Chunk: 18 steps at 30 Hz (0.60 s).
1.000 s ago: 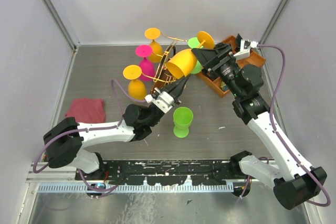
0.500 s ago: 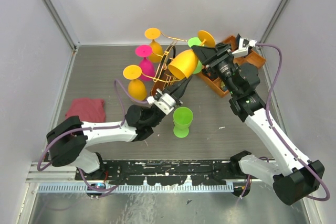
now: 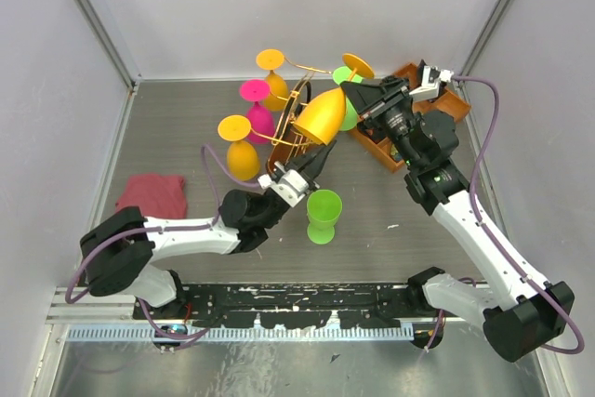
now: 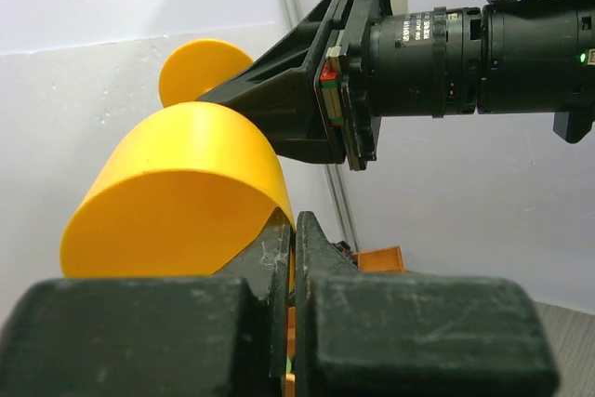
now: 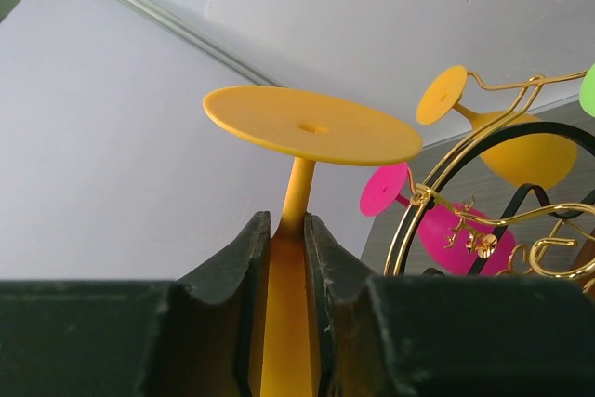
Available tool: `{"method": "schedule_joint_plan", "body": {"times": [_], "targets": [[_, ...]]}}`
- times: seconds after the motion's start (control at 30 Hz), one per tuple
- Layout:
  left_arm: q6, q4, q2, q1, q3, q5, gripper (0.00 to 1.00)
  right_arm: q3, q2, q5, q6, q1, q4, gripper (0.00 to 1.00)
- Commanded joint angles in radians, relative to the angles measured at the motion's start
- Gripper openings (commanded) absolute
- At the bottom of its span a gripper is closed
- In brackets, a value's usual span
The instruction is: Place the wine glass upside down on the wine glass rack
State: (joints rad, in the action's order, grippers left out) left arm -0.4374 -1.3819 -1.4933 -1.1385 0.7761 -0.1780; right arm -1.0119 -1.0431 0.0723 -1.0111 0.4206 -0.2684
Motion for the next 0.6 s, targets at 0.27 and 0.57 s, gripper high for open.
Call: {"method": "schedule_joint_plan", "body": {"times": [0.27, 0.57], "targets": [[-0.011, -0.049, 0.061, -0.005, -0.055, 0.054, 0.42, -0.048, 0.009, 0.011, 0.065, 0.013, -0.004, 0.12], [-0.003, -0.049, 0.109, -0.005, -0.182, 0.021, 0.57, -0.103, 0.014, -0.028, 0.151, 0.013, 0.063, 0.09]]}}
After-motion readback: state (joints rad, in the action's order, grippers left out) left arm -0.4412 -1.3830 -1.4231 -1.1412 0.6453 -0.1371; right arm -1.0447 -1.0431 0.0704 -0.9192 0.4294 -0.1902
